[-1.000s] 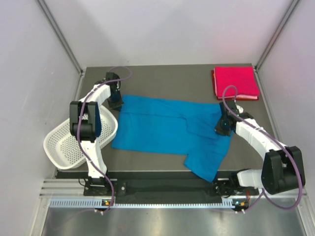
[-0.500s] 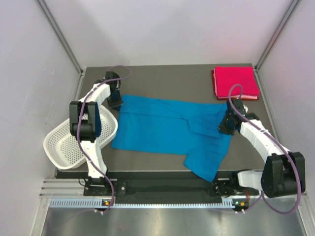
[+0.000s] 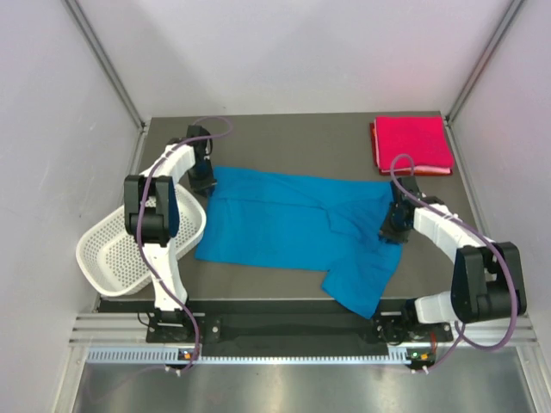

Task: Fold and stack the t-shirts
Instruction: Fold the tshirt

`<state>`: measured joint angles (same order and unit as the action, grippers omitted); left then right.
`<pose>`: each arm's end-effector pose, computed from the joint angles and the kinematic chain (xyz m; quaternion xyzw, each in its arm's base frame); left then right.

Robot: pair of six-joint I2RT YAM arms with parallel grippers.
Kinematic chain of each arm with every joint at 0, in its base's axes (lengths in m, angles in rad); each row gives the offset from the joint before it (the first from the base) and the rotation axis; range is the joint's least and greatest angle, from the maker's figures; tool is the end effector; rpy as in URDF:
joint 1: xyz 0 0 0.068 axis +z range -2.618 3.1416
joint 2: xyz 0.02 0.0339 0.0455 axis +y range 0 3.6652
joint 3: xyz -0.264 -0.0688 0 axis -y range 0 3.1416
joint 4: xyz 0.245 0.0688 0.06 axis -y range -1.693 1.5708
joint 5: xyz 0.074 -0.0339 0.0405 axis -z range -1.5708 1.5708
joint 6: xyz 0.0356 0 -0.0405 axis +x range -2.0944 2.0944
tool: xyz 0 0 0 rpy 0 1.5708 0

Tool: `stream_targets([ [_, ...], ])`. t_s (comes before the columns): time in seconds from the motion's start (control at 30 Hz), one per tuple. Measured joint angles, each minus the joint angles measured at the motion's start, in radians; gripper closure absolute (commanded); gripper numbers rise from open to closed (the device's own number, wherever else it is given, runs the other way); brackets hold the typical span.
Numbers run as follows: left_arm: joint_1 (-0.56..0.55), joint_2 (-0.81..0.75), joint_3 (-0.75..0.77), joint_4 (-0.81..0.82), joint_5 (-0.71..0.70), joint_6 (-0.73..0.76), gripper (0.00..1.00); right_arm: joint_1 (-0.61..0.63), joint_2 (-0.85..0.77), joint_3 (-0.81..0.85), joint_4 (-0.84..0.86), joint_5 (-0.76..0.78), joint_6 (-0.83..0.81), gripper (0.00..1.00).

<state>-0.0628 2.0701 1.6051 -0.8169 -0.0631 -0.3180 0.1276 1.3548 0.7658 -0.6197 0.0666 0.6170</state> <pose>0.4228 -0.0243 0.1840 -0.1304 0.9805 0.0034 0.1472 0.2376 0.0281 0.1827 0.2440 0.9524 0.0350 0.1795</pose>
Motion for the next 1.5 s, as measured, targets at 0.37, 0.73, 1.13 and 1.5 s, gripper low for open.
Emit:
stream_targets([
  [0.37,0.000,0.004,0.213,0.001,0.085,-0.002,0.65,0.000,0.043,0.143,0.039,0.000,-0.018,0.63],
  [0.73,-0.003,0.167,0.204,0.060,0.223,-0.053,0.68,0.000,0.330,0.284,0.244,-0.026,-0.101,0.67],
  [1.13,-0.028,0.185,0.226,0.066,0.056,-0.092,0.69,-0.031,0.444,0.332,0.281,0.124,-0.069,0.67],
  [1.5,-0.029,0.192,0.247,0.061,0.045,-0.083,0.56,-0.050,0.432,0.321,0.322,0.018,-0.100,0.57],
])
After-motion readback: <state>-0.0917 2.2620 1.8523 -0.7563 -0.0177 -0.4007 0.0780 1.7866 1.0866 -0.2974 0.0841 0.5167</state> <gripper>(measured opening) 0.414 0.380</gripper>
